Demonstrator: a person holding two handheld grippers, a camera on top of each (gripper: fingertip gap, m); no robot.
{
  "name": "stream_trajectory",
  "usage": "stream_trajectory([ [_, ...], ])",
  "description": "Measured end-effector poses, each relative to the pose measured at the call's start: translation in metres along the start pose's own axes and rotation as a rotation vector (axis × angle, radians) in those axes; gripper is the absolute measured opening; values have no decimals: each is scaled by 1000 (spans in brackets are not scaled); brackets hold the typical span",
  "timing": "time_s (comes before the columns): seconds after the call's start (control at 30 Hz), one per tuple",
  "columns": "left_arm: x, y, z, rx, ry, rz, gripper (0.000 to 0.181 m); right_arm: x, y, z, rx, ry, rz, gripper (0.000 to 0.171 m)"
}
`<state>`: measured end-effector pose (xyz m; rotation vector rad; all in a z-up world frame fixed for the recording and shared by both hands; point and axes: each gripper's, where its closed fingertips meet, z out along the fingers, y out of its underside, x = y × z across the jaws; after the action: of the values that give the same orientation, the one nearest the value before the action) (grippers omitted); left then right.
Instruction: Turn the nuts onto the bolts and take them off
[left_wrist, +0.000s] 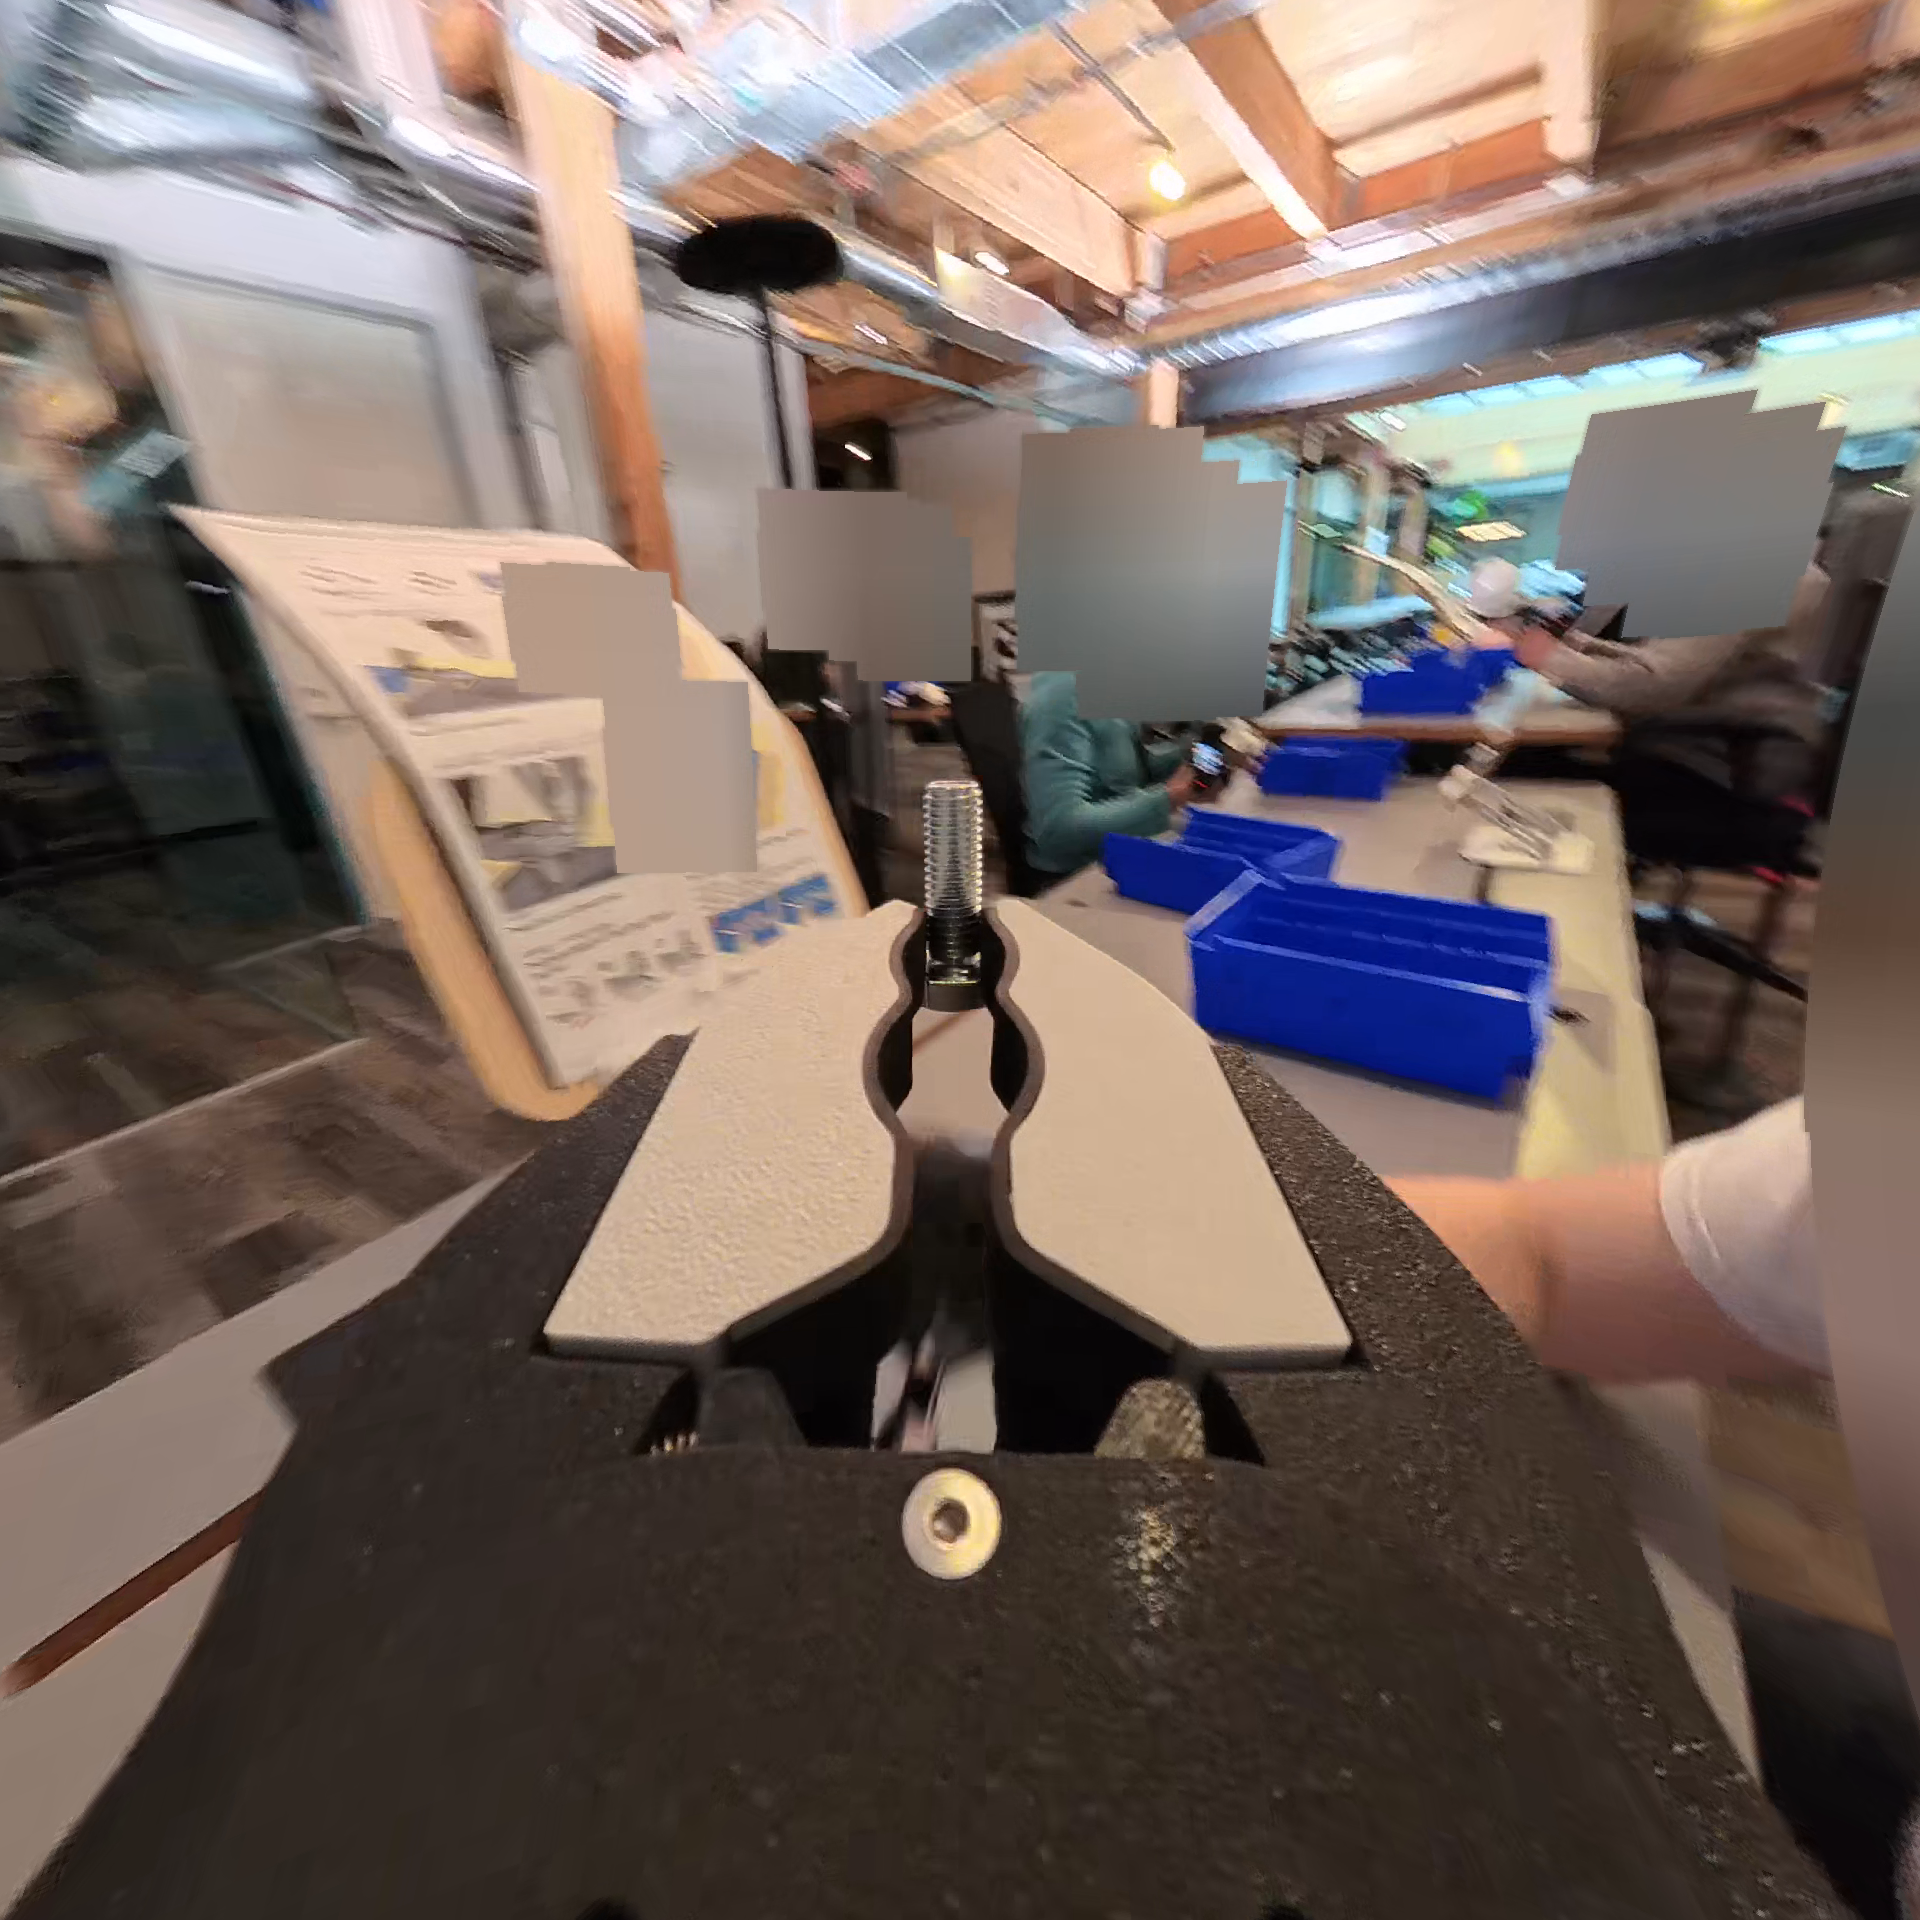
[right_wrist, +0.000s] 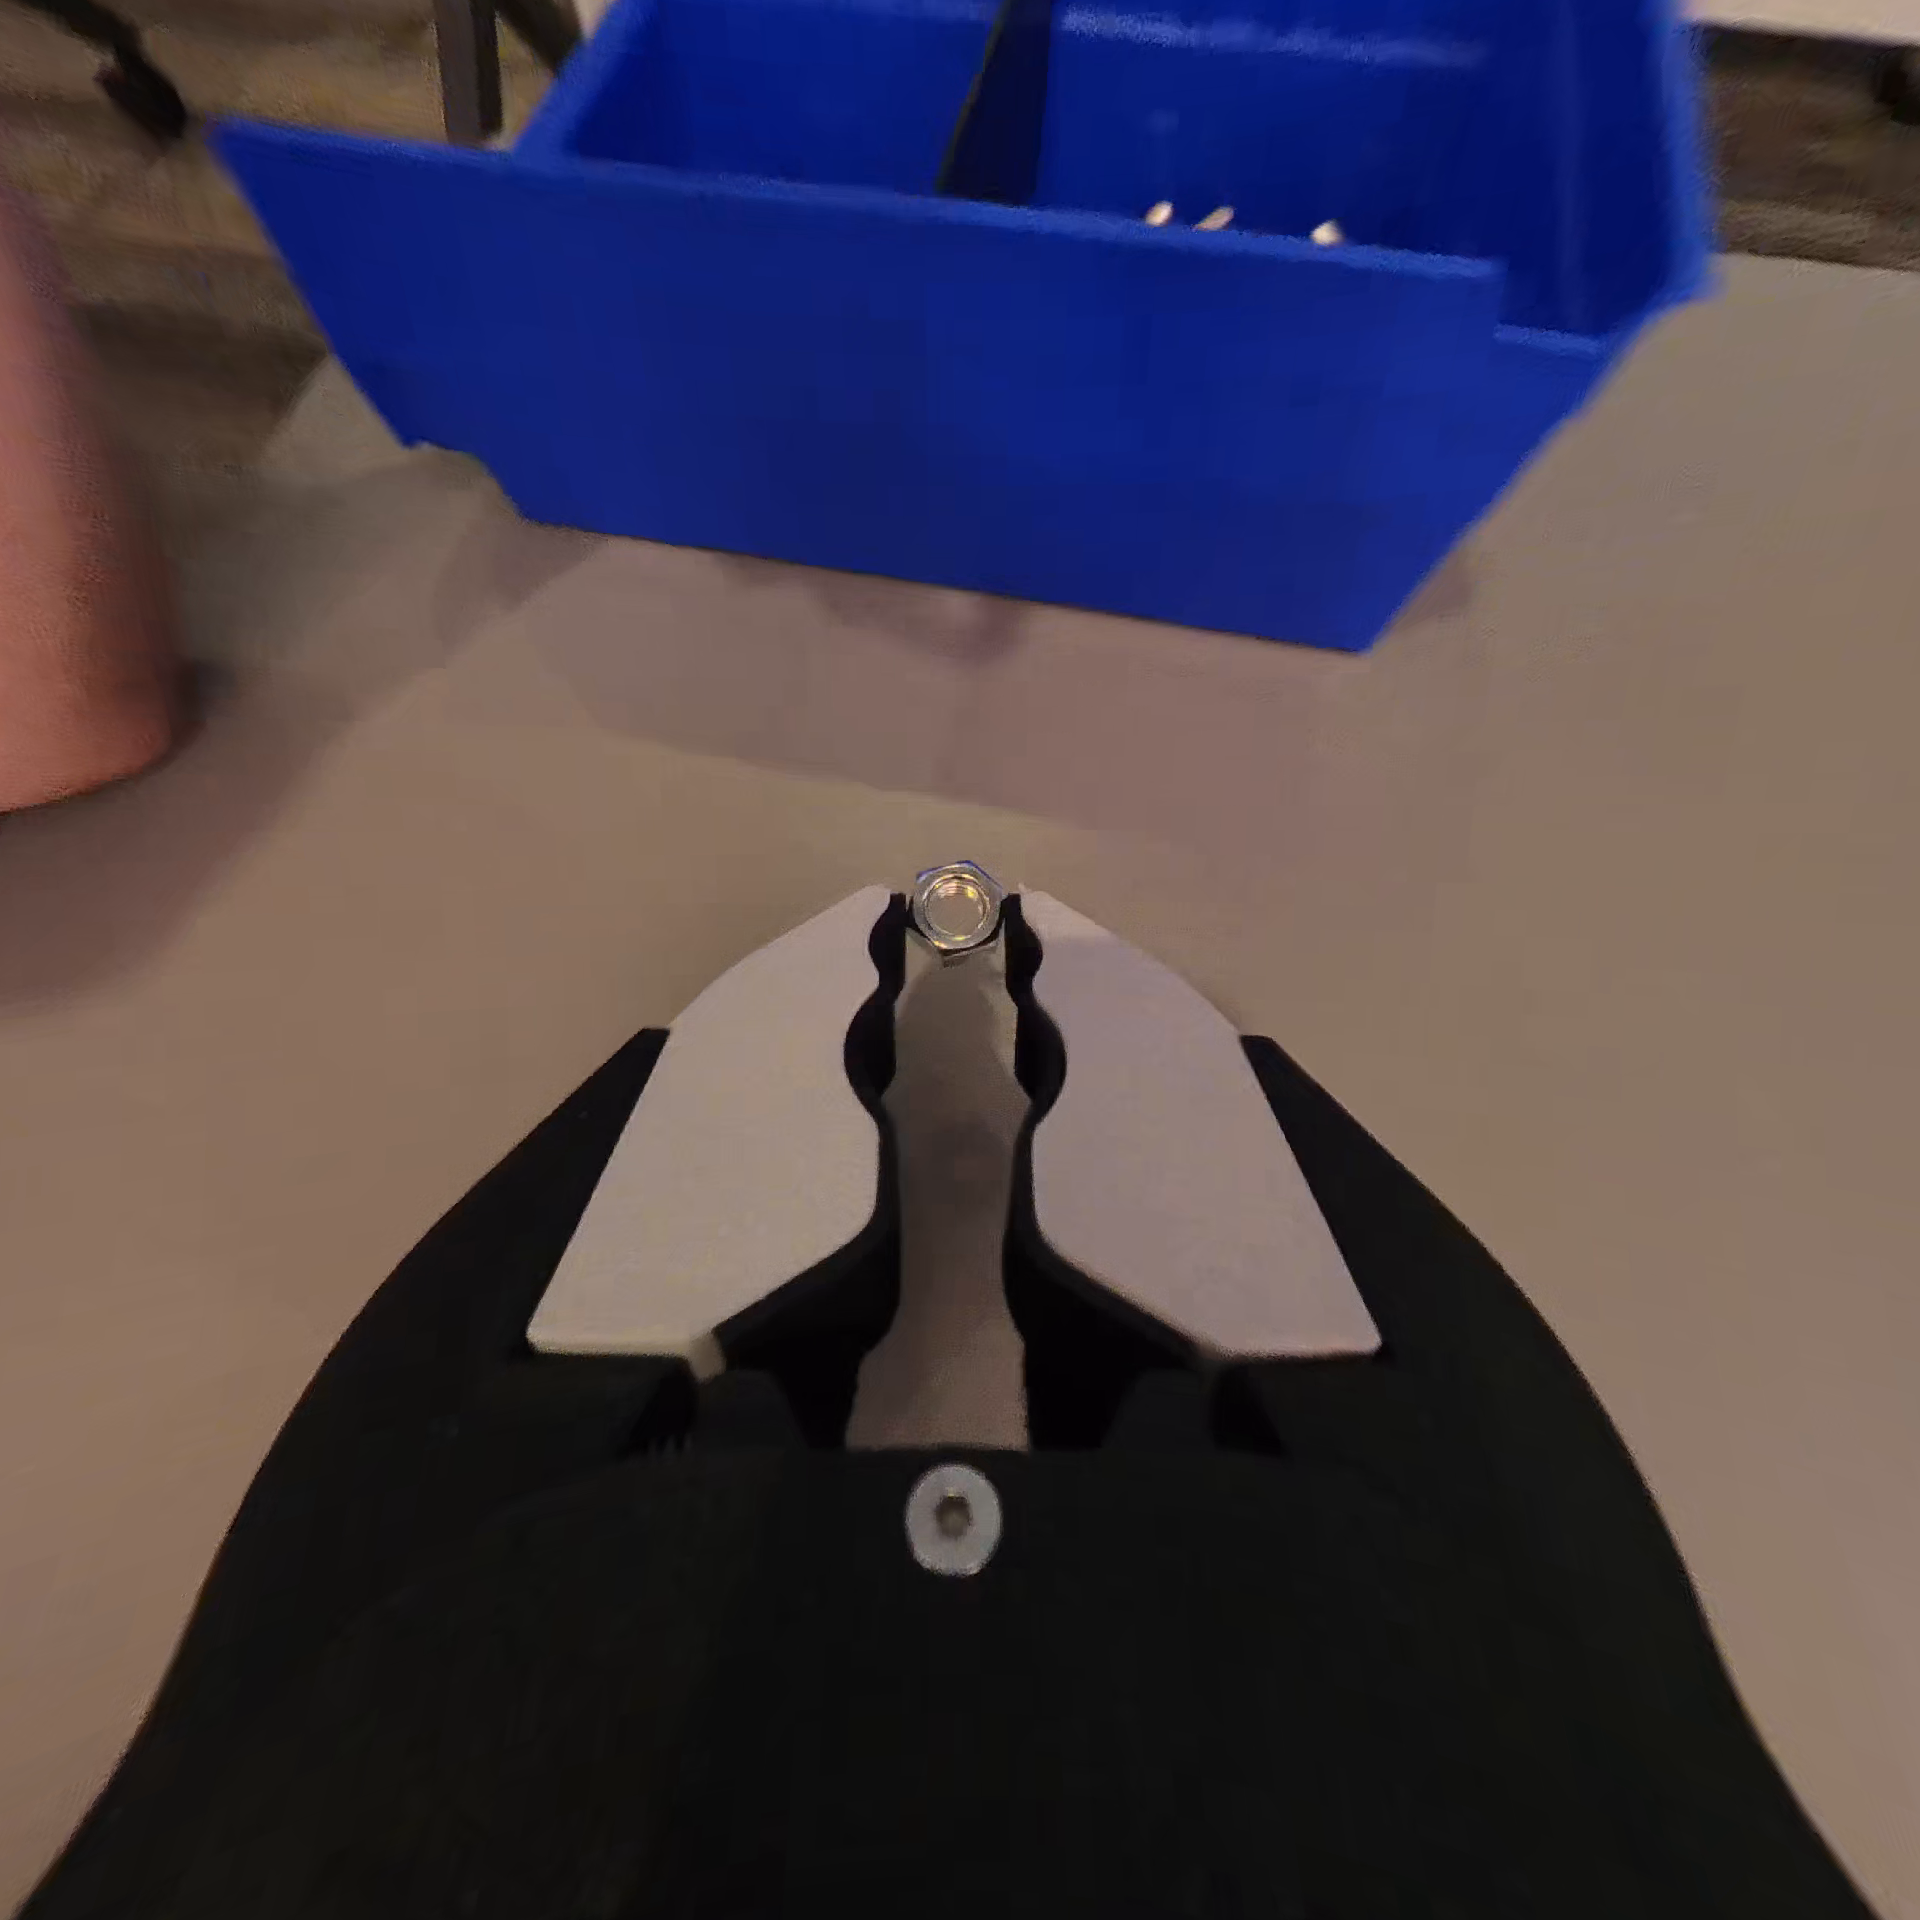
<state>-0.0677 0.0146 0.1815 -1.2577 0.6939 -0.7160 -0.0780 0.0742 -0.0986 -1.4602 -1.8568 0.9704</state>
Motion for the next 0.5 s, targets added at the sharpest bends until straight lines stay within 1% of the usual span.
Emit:
stream_trajectory([
  [0.1,17,15,32,-53,114,-17,9,-10,-1,-86,88,81,35,17],
  [0.17,32,24,53,-76,187,-14,9,-20,-12,-144,135,123,23,17],
  [0.23,49,34,72,-106,259,-18,9,-38,-36,-198,193,126,-26,17],
  [0.3,65,42,86,-130,323,-23,9,-57,-68,-241,231,113,-94,17],
  [0.33,72,45,91,-141,351,-31,9,-67,-83,-258,231,103,-135,17],
  [0.4,84,49,99,-147,402,-48,9,-85,-107,-278,197,76,-221,17],
  [0.5,98,53,104,-158,472,-60,9,-107,-128,-286,102,14,-316,17],
])
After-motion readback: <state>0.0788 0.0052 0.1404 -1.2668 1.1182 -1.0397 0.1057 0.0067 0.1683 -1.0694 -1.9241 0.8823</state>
